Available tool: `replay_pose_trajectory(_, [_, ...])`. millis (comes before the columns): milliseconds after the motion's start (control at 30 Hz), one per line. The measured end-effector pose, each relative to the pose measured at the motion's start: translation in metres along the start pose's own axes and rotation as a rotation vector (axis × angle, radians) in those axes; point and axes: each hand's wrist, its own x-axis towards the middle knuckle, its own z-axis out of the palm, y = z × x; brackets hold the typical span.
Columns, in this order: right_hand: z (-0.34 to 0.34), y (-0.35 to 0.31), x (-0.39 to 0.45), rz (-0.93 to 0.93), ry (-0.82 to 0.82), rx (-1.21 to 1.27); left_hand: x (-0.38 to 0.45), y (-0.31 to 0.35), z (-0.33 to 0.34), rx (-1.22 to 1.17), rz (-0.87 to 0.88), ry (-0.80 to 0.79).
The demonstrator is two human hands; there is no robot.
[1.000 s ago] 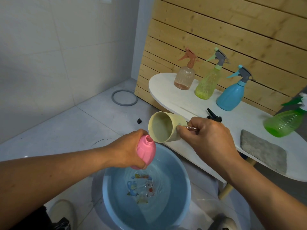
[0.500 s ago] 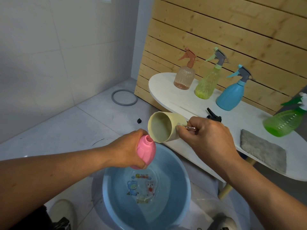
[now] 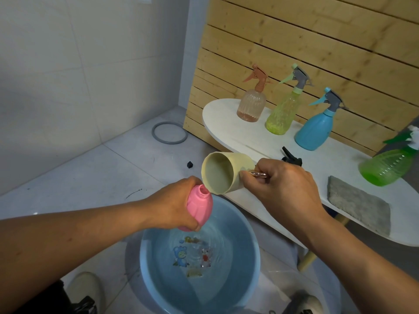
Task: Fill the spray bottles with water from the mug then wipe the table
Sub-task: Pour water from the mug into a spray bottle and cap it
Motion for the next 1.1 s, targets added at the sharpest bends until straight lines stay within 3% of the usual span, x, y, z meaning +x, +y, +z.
replay_pose_trajectory(1100, [0.0, -0.0021, -0.0024, -0.089, 0.037, -0.097, -0.0009, 0.0008, 0.0001, -0.013, 0.011, -0.001])
